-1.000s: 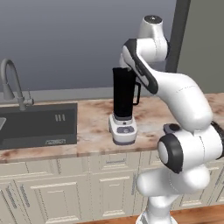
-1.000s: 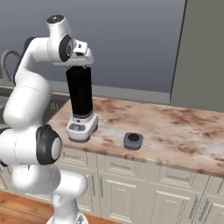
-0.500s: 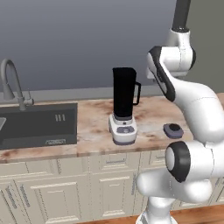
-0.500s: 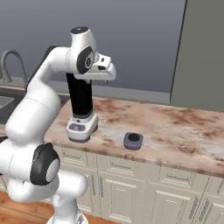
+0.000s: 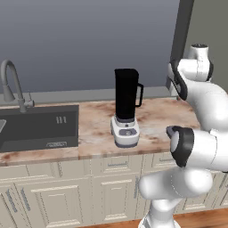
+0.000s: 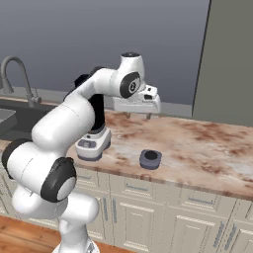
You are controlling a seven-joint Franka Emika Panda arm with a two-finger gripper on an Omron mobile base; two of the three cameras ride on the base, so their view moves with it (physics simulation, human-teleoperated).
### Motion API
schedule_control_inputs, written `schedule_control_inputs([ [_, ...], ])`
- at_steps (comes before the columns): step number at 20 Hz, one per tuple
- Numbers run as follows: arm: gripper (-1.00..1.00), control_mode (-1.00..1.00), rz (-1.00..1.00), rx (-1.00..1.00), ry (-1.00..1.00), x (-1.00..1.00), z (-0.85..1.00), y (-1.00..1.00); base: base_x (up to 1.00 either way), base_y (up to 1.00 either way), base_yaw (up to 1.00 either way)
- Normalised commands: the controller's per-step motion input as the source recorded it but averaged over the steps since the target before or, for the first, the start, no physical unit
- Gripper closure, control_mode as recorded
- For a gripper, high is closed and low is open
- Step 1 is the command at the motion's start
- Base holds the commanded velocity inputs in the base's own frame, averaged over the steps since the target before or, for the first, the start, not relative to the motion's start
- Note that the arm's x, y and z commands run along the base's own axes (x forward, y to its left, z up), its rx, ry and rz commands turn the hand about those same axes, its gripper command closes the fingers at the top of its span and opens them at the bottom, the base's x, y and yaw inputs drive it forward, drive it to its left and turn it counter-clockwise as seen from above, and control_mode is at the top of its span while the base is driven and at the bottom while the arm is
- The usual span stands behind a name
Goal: Grab the lemon wedge and onion from the fridge, place them in the blender, close the lid, and turn on the blender to create a marinade.
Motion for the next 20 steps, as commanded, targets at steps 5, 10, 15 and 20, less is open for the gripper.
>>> schedule_control_inputs([
  [5,-1.0,-1.0,0.0,0.02,0.28,0.0,-0.52,-0.51,0.0,0.0,0.0],
  [10,-1.0,-1.0,0.0,0.0,0.04,0.0,-0.75,0.0,0.0,0.0,0.0],
  [15,-1.0,-1.0,-0.01,0.02,0.02,0.0,-0.46,0.0,0.0,0.0,0.0],
  [20,-1.0,-1.0,0.0,0.01,0.0,0.0,-0.47,0.0,0.0,0.0,0.0],
])
